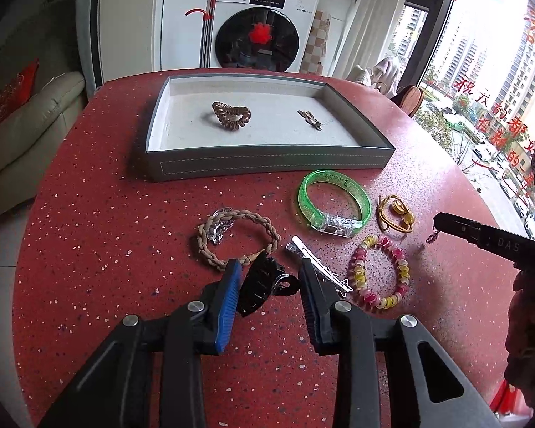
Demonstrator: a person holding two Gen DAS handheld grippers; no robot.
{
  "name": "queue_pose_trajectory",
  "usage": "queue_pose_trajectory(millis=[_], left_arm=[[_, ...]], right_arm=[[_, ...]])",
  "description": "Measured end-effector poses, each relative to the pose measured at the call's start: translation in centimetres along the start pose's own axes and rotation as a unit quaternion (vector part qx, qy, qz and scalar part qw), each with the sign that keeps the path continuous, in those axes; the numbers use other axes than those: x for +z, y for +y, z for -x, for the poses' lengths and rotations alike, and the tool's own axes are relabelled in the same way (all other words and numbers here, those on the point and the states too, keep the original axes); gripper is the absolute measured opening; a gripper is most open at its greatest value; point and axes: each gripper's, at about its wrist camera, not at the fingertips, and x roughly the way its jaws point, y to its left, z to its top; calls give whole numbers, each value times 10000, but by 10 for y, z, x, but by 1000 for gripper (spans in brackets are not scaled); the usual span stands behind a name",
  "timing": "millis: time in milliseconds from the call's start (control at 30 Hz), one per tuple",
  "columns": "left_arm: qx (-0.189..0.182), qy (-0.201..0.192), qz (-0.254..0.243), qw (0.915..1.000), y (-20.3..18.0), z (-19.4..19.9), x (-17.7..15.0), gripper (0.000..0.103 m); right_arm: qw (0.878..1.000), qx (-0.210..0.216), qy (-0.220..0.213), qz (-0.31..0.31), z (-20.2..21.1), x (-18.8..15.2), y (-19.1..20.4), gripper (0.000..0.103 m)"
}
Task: Organize jewelry
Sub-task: 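Close the right tool on the heart charm while the left tool closes on the claw clip, then carry the claw clip with the left tool while the right tool carries the heart charm over the tray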
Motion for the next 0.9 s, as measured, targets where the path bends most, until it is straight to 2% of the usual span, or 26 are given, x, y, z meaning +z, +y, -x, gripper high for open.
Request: queue_pose_trajectory(millis=[167, 333, 533, 900], left_arm=[[-14, -75, 30, 10000, 2, 7, 8, 51], [-19, -147, 40, 9999, 3, 11, 15, 51], [-5, -220, 0, 9998, 3, 12, 29, 51], [90, -455, -102, 9989, 15, 7, 103, 52]], right_arm=[[9998, 161, -71, -36, 4, 8, 4, 16], [9979, 537, -73, -362, 6, 20, -2, 16], [9975, 631, -119, -289, 11, 39, 2, 16], [9953, 958, -147, -54, -3, 108, 29, 16]])
